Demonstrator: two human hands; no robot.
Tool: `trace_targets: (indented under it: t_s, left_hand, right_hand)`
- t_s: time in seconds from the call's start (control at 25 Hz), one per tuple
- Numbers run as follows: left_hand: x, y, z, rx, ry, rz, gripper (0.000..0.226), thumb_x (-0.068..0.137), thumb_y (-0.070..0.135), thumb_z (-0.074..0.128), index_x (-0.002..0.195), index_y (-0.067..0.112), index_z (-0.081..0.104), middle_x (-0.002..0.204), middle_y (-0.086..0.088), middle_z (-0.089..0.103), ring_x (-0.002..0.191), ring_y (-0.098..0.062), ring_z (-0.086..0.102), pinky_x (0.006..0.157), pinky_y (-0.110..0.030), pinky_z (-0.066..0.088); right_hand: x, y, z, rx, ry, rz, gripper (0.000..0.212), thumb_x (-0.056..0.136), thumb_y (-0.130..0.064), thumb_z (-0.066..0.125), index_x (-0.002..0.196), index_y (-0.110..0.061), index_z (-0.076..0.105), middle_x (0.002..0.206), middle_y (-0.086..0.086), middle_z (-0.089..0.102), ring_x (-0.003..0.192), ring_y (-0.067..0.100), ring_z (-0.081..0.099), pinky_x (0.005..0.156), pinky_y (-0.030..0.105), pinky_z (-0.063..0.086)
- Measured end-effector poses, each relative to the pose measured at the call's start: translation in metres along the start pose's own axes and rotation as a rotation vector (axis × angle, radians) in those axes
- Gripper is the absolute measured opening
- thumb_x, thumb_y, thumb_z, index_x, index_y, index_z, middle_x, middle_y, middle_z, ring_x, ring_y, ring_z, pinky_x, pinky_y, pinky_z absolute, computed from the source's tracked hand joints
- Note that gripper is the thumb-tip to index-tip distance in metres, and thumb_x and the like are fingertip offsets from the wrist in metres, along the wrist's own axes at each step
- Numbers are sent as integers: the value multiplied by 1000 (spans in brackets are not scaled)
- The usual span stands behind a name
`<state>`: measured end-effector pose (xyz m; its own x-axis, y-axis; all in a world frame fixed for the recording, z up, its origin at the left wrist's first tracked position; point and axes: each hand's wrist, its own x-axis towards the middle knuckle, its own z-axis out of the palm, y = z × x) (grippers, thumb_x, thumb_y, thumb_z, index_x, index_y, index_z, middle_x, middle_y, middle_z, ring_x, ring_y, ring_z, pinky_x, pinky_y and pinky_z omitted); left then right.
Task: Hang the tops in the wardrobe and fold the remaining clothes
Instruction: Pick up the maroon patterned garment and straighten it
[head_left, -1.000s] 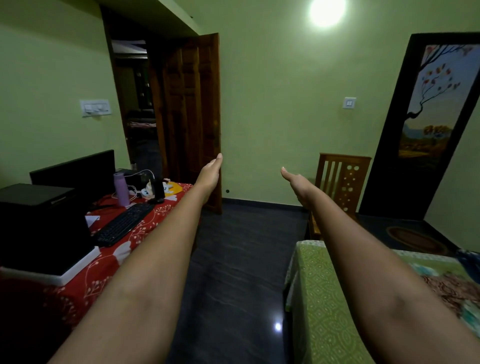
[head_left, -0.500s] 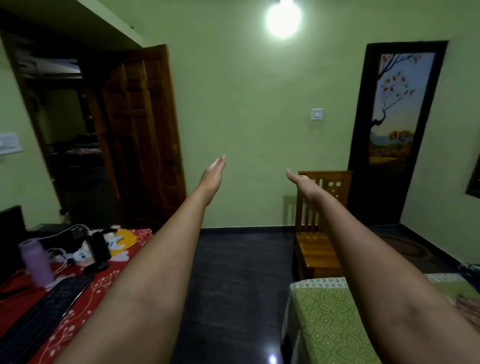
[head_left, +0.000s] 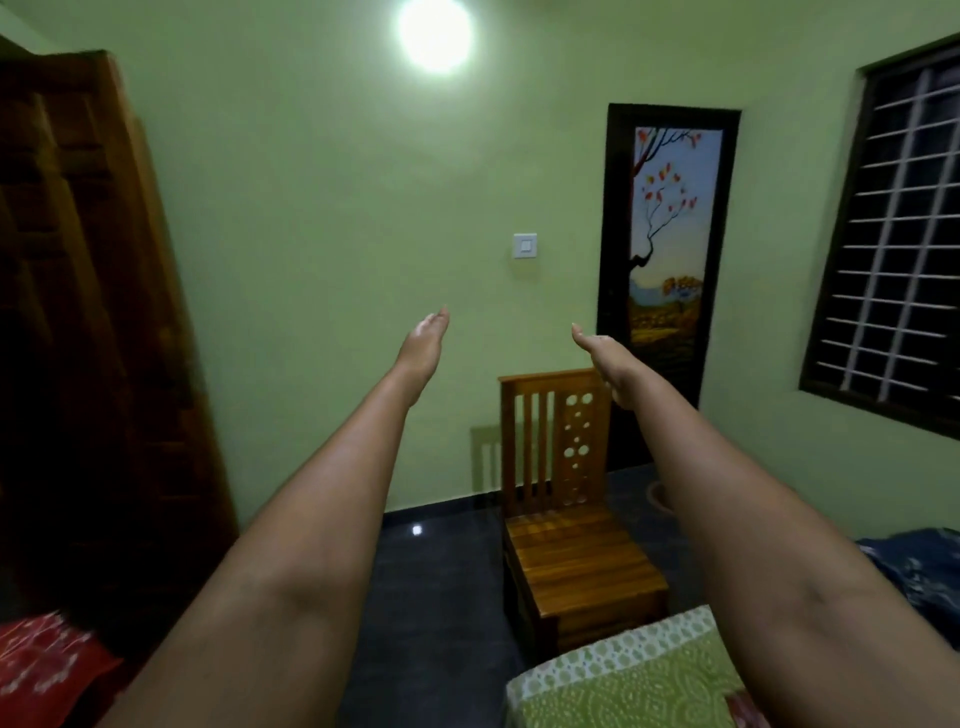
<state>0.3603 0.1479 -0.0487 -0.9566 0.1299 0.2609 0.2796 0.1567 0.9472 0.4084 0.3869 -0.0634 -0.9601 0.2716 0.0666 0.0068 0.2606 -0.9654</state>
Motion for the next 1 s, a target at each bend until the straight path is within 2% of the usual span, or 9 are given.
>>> trace_targets:
  t_s: [0.12,0.28,0.48,0.6,0.8,1.0]
  left_hand:
    - [72,1,68,-39,-114,23,63,97,54,36,148,18,29,152,-2,35,140,-22,31,116,-44,24]
    - [128,-9,181,-79,-359,50,64,97,55,35,148,17,31,152,-3,35,140,-24,31,117,-46,23]
    - [170,6,322,-150,-669,84,63,98,54,33,148,17,29,152,-3,35,140,-23,31,117,-41,24]
    - [183,25,392,-156,-830,161,63,99,52,32,148,12,30,152,-5,34,140,-23,31,117,-41,24]
    - [196,42,469,-209,-1043,191,65,97,58,30,147,17,33,150,-1,38,140,-22,32,113,-39,26]
    - [179,3,532,-191,-1213,152,62,99,54,32,148,17,31,151,-3,38,140,-23,32,116,-40,25]
  right_hand:
    - [51,12,-51,28,103,14,84,86,-66,46,151,-19,20,158,7,19,144,28,19,113,46,19]
    - [71,52,-127,-10,327,133,77,93,-59,43,151,-14,22,158,5,18,145,25,19,114,42,19]
    - [51,81,-231,-31,695,220,68,97,-51,41,149,-10,27,157,7,22,143,26,24,113,40,23]
    - [30,86,-278,-27,892,279,75,94,-57,42,150,-11,24,157,8,20,142,28,24,113,44,24]
    - [7,92,-316,-22,1113,372,78,89,-66,42,150,-19,24,156,6,25,139,31,30,108,48,32]
    - [-8,151,-320,-14,1173,528,76,91,-64,41,149,-17,25,153,9,28,135,34,33,105,47,37]
